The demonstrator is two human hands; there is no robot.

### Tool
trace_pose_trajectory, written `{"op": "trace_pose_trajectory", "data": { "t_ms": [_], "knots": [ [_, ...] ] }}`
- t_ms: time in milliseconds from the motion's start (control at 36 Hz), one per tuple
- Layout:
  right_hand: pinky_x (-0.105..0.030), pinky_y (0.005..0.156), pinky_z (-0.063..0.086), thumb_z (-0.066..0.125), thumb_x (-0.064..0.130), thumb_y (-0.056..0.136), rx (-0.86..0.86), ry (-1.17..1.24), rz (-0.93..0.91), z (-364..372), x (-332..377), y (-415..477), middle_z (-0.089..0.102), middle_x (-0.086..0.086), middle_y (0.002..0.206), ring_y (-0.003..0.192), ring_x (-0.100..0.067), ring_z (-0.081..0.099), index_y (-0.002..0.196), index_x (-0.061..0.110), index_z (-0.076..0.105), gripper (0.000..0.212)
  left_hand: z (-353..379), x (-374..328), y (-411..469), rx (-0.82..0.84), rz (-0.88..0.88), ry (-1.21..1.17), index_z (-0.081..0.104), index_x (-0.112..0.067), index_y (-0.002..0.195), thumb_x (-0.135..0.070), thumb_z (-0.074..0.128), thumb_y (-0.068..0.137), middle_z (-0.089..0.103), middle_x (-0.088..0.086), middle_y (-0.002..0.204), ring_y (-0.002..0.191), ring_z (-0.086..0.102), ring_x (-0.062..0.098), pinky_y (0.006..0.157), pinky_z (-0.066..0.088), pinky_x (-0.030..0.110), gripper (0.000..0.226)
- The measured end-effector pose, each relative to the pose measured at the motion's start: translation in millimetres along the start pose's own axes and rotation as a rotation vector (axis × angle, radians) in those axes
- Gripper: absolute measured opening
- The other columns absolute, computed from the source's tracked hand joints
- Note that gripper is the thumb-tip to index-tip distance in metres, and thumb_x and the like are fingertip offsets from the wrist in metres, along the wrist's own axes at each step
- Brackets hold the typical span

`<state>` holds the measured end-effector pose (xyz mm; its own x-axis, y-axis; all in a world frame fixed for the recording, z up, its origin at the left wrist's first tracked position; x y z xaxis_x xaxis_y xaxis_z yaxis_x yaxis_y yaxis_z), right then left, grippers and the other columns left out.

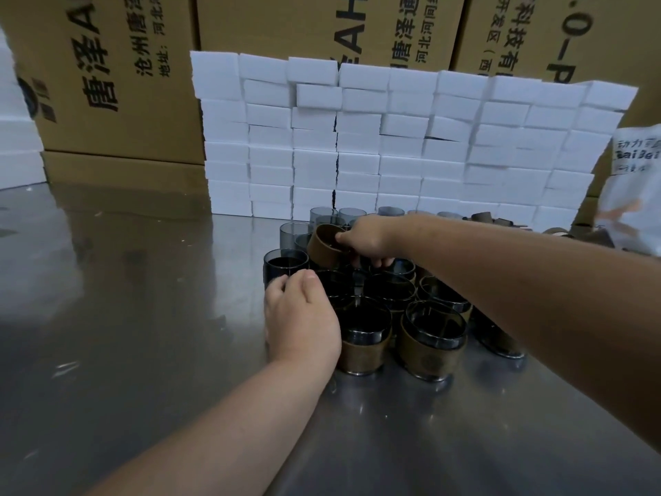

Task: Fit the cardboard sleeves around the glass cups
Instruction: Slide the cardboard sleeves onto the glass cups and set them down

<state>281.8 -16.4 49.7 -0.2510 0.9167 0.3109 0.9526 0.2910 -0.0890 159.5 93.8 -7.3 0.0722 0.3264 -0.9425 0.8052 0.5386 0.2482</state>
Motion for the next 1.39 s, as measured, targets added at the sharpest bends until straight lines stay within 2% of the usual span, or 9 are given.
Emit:
{"op": "trace_pose_trajectory", "data": {
  "t_ms": [222,361,444,556,695,806,1000,1167,1389],
  "knots": [
    [-0.023,0.046,0.041,0.030,0.040,0.099,-0.026,0.016,0.007,1,-2,6,0.045,0.006,0.027,0.046,-0.017,0.046,0.066,0.013,0.050,0.047,1,0,0,0.001,0.001,-0.009,0.056,-0.016,0.113,-0.031,0.026,0.097,0.040,0.002,0.132,0.119,0.040,0.020,0.089,0.021,0.027,0.037],
    [-0.028,0.056,0.036,0.032,0.035,0.100,-0.092,-0.001,-0.056,0,6,10,0.048,-0.004,0.066,0.059,-0.016,0.046,0.063,0.014,0.045,0.045,3,0,1,0.011,0.002,0.003,0.056,-0.018,0.116,-0.032,0.026,0.098,0.041,0.004,0.133,0.121,0.039,0.021,0.096,0.025,0.030,0.038],
    [-0.030,0.063,0.032,0.032,0.034,0.100,-0.114,-0.035,-0.085,0,9,10,0.046,-0.004,0.065,0.063,-0.018,0.046,0.061,0.014,0.044,0.045,3,0,2,0.012,0.012,0.013,0.055,-0.019,0.120,-0.032,0.025,0.098,0.042,0.004,0.133,0.122,0.038,0.021,0.098,0.026,0.032,0.039],
    [-0.030,0.054,0.029,0.030,0.033,0.101,-0.161,-0.092,-0.104,-6,8,10,0.043,-0.003,0.064,0.064,-0.020,0.045,0.062,0.014,0.043,0.045,3,0,2,0.018,0.029,0.009,0.055,-0.017,0.118,-0.031,0.024,0.098,0.043,0.005,0.133,0.120,0.038,0.019,0.092,0.023,0.027,0.039],
    [-0.030,0.066,0.033,0.023,0.023,0.102,-0.275,0.054,-0.062,-24,1,4,0.038,-0.002,0.070,0.078,-0.024,0.045,0.094,0.011,0.049,0.029,5,1,2,0.034,0.026,0.022,0.051,-0.021,0.126,-0.034,0.023,0.098,0.039,0.004,0.137,0.124,0.036,0.019,0.099,0.023,0.030,0.042],
    [-0.030,0.053,0.033,0.028,0.032,0.101,-0.386,0.061,-0.068,-48,-2,0,0.046,-0.006,0.066,0.064,-0.023,0.047,0.068,0.010,0.045,0.043,7,0,3,0.051,0.025,0.011,0.051,-0.030,0.106,-0.035,0.023,0.097,0.041,0.003,0.134,0.118,0.038,0.016,0.095,0.024,0.029,0.030],
    [-0.026,0.050,0.034,0.036,0.033,0.096,-0.568,0.653,-0.087,-80,-9,-50,0.060,-0.006,0.069,0.051,-0.016,0.046,0.075,0.007,0.059,0.040,-8,-17,-5,-0.035,0.155,-0.038,0.046,-0.010,0.130,-0.044,0.025,0.089,0.037,0.006,0.139,0.127,0.034,0.019,0.107,0.024,0.032,0.058],
    [-0.026,0.048,0.031,0.045,0.028,0.093,-0.540,1.233,0.022,-38,-45,-117,0.054,0.003,0.049,0.038,-0.013,0.037,0.063,0.015,0.053,0.034,-11,-75,-49,-0.033,0.637,0.053,0.032,0.003,0.136,-0.046,0.042,0.077,0.036,0.020,0.138,0.130,0.033,0.029,0.108,0.028,0.048,0.077],
    [-0.018,0.038,0.026,0.041,0.024,0.094,-0.364,1.814,0.085,5,-48,-138,0.040,0.001,0.049,0.034,-0.009,0.027,0.061,0.016,0.043,0.035,-3,-89,-62,0.012,0.777,0.084,0.028,-0.016,0.135,-0.056,0.057,0.061,0.028,-0.001,0.134,0.129,0.025,0.013,0.109,0.023,0.043,0.090]
  ]
}}
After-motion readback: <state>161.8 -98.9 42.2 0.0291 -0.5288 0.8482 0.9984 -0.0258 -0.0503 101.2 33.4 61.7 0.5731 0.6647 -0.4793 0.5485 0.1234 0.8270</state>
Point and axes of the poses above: each hand's wrist, its own y-axis towards the middle knuckle, its own z-axis out of the palm, x = y × z, the point moved 10 cm from there along y, towards the middle knuckle
